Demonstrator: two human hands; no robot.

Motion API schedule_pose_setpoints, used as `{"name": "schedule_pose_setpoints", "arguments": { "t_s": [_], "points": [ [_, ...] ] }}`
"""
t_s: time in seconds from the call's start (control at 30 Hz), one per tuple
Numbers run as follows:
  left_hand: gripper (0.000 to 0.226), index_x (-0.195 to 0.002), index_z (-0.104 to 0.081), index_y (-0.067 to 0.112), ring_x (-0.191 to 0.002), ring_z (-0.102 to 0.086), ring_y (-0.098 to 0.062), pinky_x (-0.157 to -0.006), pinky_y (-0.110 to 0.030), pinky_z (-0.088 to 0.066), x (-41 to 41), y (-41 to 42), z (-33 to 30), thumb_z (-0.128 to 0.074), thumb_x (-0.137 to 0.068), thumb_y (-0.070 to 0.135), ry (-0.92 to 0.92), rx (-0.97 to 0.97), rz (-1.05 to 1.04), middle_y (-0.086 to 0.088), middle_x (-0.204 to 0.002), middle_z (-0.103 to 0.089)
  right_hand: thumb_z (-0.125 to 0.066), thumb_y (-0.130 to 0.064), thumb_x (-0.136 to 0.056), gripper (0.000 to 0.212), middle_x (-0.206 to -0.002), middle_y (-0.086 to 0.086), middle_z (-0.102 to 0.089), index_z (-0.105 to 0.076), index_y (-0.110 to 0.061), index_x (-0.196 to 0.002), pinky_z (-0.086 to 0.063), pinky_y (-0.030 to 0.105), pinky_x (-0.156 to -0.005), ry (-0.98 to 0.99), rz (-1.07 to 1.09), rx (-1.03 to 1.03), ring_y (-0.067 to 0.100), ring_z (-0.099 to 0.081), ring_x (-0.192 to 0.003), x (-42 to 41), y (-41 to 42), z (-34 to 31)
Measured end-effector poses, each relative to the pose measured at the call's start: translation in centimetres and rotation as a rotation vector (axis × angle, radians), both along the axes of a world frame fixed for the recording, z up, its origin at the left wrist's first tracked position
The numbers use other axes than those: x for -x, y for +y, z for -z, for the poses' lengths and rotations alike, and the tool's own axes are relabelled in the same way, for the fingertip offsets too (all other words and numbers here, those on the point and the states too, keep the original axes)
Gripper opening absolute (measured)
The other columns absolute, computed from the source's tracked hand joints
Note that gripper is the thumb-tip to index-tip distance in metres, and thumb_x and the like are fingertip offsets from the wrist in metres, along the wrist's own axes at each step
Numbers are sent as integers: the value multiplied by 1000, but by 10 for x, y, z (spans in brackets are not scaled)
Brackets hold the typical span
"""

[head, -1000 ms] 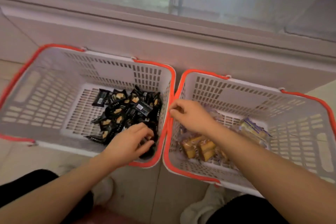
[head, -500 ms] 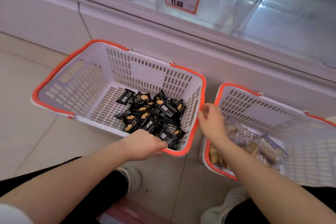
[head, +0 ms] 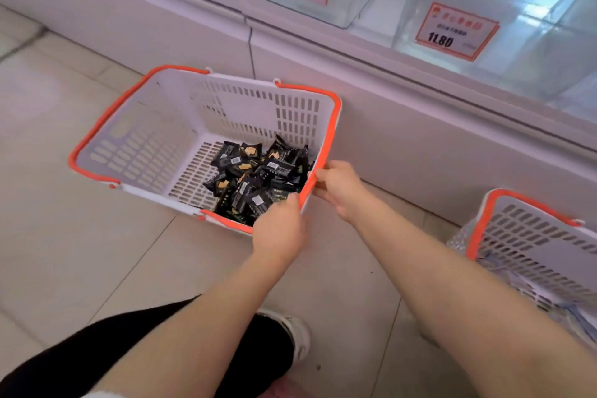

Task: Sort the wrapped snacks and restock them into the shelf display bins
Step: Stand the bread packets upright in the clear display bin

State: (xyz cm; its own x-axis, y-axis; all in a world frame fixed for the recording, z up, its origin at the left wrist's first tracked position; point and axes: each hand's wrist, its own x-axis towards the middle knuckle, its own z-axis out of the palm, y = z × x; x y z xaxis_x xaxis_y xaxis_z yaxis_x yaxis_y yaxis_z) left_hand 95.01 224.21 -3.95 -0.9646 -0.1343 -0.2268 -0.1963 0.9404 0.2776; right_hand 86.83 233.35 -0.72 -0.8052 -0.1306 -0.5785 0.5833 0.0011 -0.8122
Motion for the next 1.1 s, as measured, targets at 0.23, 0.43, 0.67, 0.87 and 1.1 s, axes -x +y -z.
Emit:
{"name": "schedule_pose_setpoints", "arguments": {
  "t_s": [0.23,0.43,0.67,0.87,1.1],
  "points": [
    [19,-111,-40,12,-90,-62,-35,-63,-36,-39,22,-86,21,-43,-92,11,-85,113,-102,-15,-101,-63,-39,2,-95,31,-111,3,-57,-50,-7,-122,-42,28,-97,169,-117,-59,12,-54,-101,-2,-6,12],
    [25,-116,-40,9,-109,-54,-33,-80,-40,-42,15,-102,26,-37,-92,6,-192,140,-228,-16,-118,-55,-39,-2,-97,16,-86,0,-62,-51,-10,-104,-45,19,-73,169,-117,-144,11,-58,-74,-17,44,25],
    [55,-144,-23,12,-143,-5,-22,-114,-37,-15,20,61,8,-42,-93,20,31,-72,336,-4,-154,-17,-39,7,-94,21,-76,7,-63,-58,1,-97,-44,14,-70,329,-38,-441,11,-56,-69,-79,144,38],
    [42,-132,-45,4,-124,-46,-26,-99,-26,-33,-27,186,25,-46,-95,25,-277,-478,510,-15,-134,-50,-46,8,-86,29,-96,5,-67,-67,-9,-98,-39,18,-77,297,-96,-917,17,-60,-93,-150,290,30],
    [46,-125,-47,-1,-113,-56,-35,-90,-37,-46,-38,258,40,-59,-88,22,-357,-674,177,-22,-121,-59,-54,-42,-90,39,-119,4,-63,-58,-18,-121,-39,24,-83,77,-451,-1042,21,-57,-111,-232,360,41]
  ]
}}
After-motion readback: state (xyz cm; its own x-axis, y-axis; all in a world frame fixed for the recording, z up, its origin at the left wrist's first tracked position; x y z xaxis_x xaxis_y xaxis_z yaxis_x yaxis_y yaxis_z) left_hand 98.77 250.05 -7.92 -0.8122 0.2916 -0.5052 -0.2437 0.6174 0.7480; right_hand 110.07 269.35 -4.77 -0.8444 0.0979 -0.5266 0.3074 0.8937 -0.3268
